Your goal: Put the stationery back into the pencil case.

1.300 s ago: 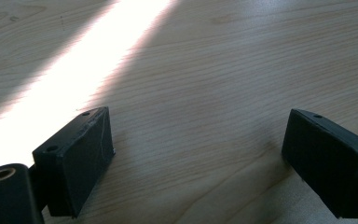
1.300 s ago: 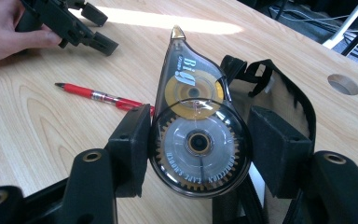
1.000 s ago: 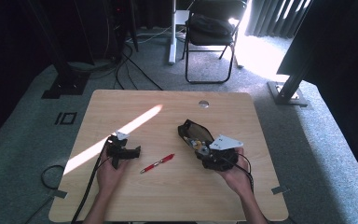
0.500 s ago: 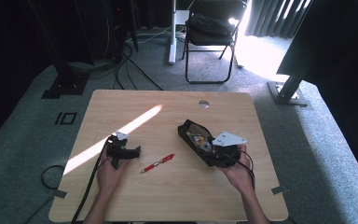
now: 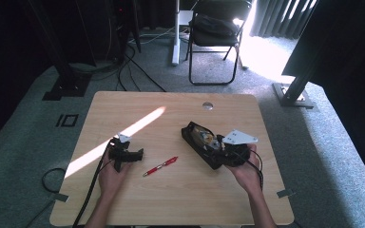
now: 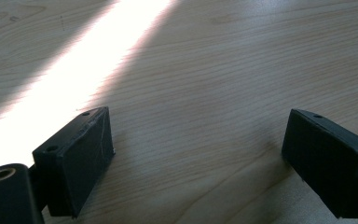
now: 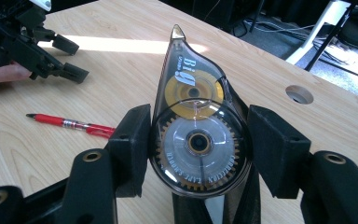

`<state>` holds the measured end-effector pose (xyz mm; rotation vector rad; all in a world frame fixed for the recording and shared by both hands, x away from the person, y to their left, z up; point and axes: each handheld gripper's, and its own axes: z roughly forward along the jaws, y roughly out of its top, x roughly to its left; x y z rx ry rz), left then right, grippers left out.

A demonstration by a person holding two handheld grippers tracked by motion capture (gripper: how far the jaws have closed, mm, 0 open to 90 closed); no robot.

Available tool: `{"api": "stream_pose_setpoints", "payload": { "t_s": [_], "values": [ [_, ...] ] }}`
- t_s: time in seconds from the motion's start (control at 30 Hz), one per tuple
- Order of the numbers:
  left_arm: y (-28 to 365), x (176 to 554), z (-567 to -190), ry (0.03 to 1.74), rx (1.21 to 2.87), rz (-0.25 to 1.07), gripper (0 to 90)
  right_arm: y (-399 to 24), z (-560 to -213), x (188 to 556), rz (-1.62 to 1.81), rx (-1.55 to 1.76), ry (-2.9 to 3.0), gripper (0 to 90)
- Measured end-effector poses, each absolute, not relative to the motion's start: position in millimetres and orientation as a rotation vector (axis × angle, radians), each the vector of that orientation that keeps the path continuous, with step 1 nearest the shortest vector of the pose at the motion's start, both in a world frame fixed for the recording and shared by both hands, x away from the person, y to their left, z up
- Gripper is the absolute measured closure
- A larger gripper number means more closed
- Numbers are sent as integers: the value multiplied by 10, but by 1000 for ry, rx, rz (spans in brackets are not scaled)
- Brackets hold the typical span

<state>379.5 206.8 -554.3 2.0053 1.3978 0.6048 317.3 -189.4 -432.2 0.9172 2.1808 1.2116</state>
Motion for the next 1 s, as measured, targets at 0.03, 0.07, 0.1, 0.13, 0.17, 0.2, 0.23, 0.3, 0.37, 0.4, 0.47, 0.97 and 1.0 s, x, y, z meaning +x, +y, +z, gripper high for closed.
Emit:
{"api": "stream_pose_setpoints", "payload": {
  "t_s": [0.03, 0.07, 0.1, 0.13, 0.17, 0.2, 0.23, 0.3, 0.37, 0.4, 0.47, 0.97, 1.0],
  "values": [
    [2069, 3795, -5543, 1398, 2005, 605, 89, -1896, -4321, 3177, 1212, 919, 2178, 418],
    [2069, 3795, -5543, 1398, 2005, 605, 89, -1901, -4319, 3182, 1212, 921, 2177, 418],
    [2069, 3795, -5542, 1398, 2006, 605, 89, -1901, -4319, 3182, 1212, 921, 2177, 418],
    [2068, 3795, -5543, 1398, 2005, 605, 89, -1904, -4317, 3187, 1212, 924, 2175, 418],
    [2068, 3795, -5543, 1398, 2005, 605, 89, -1911, -4315, 3199, 1212, 928, 2171, 418],
    [2068, 3795, -5543, 1398, 2005, 605, 89, -1911, -4315, 3199, 1212, 928, 2171, 418],
    [2069, 3795, -5543, 1398, 2006, 605, 89, -1919, -4314, 3213, 1211, 937, 2167, 418],
    [2069, 3795, -5543, 1398, 2006, 605, 89, -1921, -4315, 3220, 1212, 938, 2165, 418],
    [2069, 3795, -5543, 1398, 2005, 605, 89, -1927, -4316, 3236, 1207, 946, 2160, 418],
    [2069, 3795, -5543, 1398, 2006, 605, 89, -1940, -4316, 3254, 1207, 953, 2158, 418],
    [2068, 3795, -5543, 1398, 2005, 605, 89, -1951, -4318, 3269, 1207, 961, 2154, 418],
    [2068, 3795, -5543, 1398, 2005, 605, 89, -2013, -4353, 3409, 1222, 1023, 2139, 418],
    [2069, 3795, -5543, 1398, 2005, 604, 89, -2016, -4358, 3420, 1221, 1028, 2138, 418]
  ]
}}
